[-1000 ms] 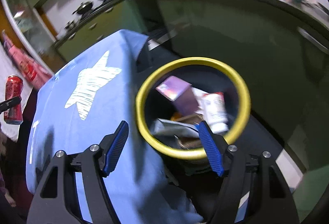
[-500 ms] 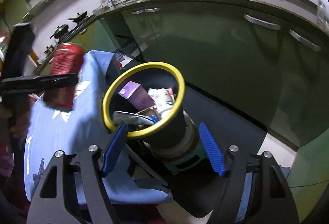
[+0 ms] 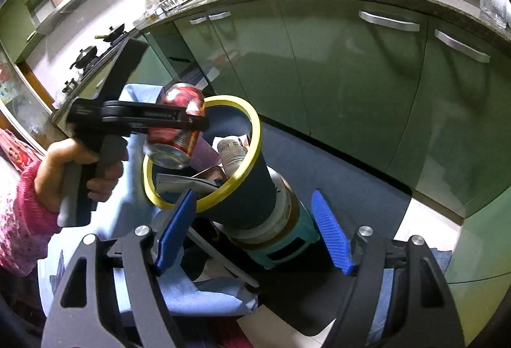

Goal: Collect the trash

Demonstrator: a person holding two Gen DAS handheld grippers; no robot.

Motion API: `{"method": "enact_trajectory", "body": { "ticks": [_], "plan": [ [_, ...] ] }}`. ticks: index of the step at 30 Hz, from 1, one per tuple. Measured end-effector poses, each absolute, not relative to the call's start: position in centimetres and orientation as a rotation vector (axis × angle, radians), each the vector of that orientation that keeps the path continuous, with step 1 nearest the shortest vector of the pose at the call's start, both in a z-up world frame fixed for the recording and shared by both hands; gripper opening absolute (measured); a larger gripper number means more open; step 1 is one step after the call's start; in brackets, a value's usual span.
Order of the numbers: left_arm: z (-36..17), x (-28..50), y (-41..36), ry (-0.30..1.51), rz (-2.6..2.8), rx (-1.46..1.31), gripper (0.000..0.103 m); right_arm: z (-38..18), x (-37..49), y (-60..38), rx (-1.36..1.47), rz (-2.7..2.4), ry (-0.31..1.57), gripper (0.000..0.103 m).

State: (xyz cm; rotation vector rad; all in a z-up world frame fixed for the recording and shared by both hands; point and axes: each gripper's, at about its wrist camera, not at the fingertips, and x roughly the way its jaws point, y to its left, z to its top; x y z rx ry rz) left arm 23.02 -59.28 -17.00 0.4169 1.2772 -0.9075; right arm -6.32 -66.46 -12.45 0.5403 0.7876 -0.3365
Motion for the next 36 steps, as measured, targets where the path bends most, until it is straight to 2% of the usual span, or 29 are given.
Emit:
{"method": "enact_trajectory", "body": {
  "ticks": [8,12,17,19,21,29,36],
  "plan": [
    [-16.9,23.6,-59.6,1.263,-0.913,0.400,0.089,-11.6,-5.8,-64.9,0.514,-0.315,0.781,0.071],
    [-13.2,23.6,-55.7,1.170,-0.939,0.309,0.089,-11.0,-5.7,-64.0,0.494,-0.311,0.775,0.071],
    [-7.0,22.5,-45.4,0.968,-0.909,0.186,0.094,-10.5,-5.1,-62.4,0.474,-0.283,0.777,0.072],
    [-5.1,21.5,-40.7,0.892,-0.865,0.150,0.098,-10.3,-4.7,-61.2,0.458,-0.259,0.779,0.074],
    [-3.5,20.8,-35.8,0.840,-0.804,0.106,0.098,-10.1,-4.2,-59.9,0.438,-0.235,0.785,0.076],
    [-0.6,14.6,-17.9,0.615,-0.456,0.088,0.098,-8.5,-2.5,-53.5,0.324,-0.142,0.774,0.081],
    [-0.1,8.6,-7.4,0.535,-0.210,0.084,0.098,-6.0,-3.0,-48.2,0.220,-0.073,0.718,0.093]
  ]
}}
